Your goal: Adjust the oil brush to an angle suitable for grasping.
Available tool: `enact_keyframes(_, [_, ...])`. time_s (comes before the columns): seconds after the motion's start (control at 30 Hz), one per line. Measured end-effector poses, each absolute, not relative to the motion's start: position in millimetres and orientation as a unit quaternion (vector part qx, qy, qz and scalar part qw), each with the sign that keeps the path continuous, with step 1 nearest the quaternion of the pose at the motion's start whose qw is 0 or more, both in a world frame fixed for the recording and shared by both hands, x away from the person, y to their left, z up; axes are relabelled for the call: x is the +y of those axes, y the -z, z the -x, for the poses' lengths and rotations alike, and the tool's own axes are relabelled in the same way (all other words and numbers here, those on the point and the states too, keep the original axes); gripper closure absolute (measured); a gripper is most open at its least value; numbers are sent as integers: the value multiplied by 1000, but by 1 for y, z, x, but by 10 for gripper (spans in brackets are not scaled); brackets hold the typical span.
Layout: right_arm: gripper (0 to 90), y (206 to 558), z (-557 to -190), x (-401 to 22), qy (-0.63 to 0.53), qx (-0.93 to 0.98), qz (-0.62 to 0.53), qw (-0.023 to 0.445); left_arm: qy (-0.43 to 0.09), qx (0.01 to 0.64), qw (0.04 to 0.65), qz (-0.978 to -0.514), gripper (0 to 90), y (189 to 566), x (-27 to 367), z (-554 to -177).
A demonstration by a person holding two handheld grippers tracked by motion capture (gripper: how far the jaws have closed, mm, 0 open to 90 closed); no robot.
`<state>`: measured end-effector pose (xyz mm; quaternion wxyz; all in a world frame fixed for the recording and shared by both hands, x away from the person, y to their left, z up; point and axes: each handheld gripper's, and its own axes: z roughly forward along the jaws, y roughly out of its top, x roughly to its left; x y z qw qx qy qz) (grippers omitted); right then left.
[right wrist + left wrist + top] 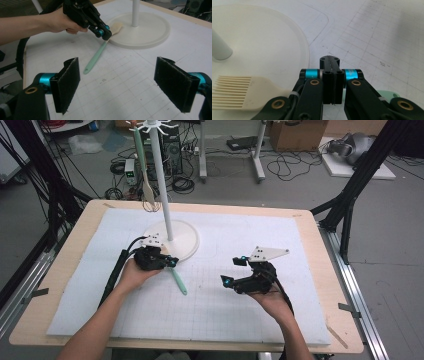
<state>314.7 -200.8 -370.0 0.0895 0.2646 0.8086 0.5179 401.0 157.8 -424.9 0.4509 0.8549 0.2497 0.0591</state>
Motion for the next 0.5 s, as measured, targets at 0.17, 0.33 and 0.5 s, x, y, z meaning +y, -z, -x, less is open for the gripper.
enact_keyframes(0.17, [196,370,-315,-202,-518,809,-264,90,-55,257,438,-860,895,431,156,-406])
enact_keyframes(0.33, [196,371,-315,-202,-519,808,-264,87,-51,256,421,-869,894,435,155,-407])
enact_keyframes(0.5, [197,372,-313,-202,-519,808,-263,86,-50,253,411,-875,894,436,153,-406])
